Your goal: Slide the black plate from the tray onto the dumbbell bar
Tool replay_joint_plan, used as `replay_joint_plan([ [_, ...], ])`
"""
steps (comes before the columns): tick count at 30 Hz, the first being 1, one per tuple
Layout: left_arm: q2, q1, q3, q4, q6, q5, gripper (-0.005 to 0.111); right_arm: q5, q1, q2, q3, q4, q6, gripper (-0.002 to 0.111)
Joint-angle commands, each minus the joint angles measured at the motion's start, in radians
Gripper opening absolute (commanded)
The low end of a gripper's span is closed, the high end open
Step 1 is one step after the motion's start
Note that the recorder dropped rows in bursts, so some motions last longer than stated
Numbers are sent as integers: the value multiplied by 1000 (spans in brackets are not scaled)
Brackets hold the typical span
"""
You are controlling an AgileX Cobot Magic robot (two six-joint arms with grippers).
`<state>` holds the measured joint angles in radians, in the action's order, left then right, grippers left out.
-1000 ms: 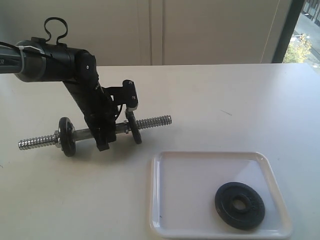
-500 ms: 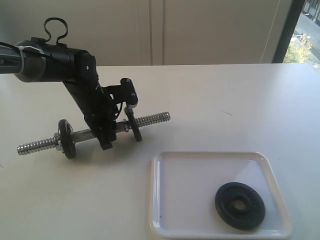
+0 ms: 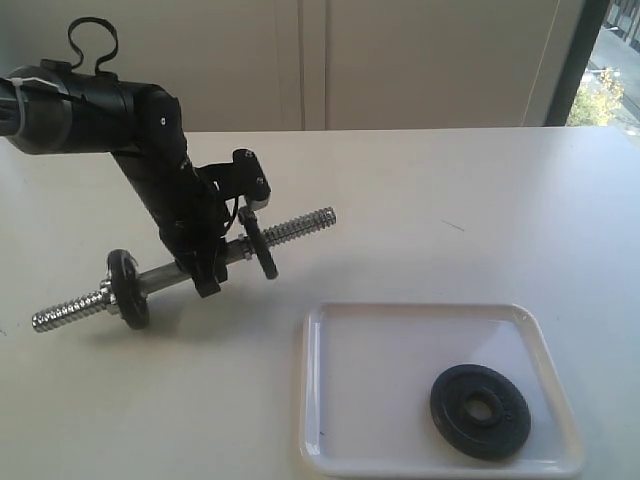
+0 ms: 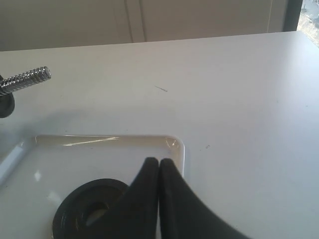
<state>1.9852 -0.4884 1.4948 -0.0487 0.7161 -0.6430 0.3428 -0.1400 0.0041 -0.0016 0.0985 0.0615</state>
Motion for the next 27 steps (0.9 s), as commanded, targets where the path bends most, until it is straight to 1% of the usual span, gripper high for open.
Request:
replay_joint_plan([
  [1,-65,-1,20,-55,-2,13,0,-16,-1,-4,2,0,2,0],
  [5,-65,-1,20,-55,20,-3,0,-28,-1,-4,2,17,14,0],
  [7,-65,-1,20,-55,20,-5,0,-91,-1,-4,2,91,39,0],
  [9,-65,-1,20,-55,20,-5,0,-202,-1,-4,2,177,51,0],
  [11,-65,-1,20,-58,20,-13,0,-343,-1,-4,2,223,51,0],
  [15,-65,-1,20,-59,20,-15,0,-624,-1,-4,2,222,51,0],
  [19,-65,-1,20,-62,20,-17,0,-838,-1,-4,2,222,53,0],
  [20,-65,-1,20,-62,20,-17,0,-862,-1,-4,2,220,62,0],
  [24,-65,-1,20,-62,20,-19,0,-852,-1,-4,2,220,270,0],
  [26,-65,-1,20,-62,20,-24,0,-781,-1,-4,2,220,282,0],
  [27,-65,-1,20,-62,20,-24,0,-703,-1,-4,2,220,280,0],
])
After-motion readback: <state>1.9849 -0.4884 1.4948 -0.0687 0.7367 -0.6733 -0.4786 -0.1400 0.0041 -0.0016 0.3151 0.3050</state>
